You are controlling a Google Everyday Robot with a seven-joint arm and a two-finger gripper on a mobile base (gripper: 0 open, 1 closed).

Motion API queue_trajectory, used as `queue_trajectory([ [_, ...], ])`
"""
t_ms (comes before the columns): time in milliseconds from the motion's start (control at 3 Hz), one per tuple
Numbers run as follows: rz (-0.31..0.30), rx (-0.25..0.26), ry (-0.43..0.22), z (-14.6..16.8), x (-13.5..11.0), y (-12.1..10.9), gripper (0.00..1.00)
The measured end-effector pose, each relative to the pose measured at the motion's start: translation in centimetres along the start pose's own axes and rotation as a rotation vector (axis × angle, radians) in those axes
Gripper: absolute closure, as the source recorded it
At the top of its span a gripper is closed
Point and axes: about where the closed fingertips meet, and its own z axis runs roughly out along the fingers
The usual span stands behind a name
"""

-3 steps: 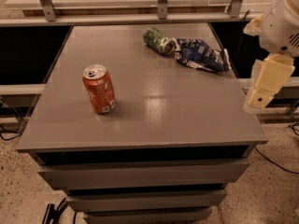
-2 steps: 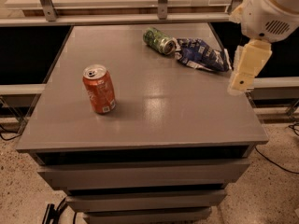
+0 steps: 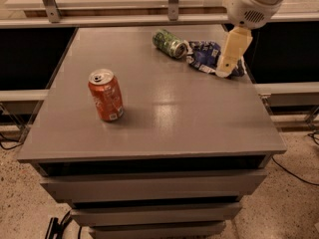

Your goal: Move blue chip bag near coke can

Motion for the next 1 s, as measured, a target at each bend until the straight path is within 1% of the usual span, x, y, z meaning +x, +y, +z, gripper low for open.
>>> queue_trajectory([
  [333, 0.034, 0.015, -0.040, 2.8, -0.1, -3.1, 0.00],
  [667, 0.088, 0.004, -0.066, 6.2, 0.5, -5.7, 0.00],
  [1000, 0.142, -0.013, -0.076, 9.5, 1.3, -7.2, 0.00],
])
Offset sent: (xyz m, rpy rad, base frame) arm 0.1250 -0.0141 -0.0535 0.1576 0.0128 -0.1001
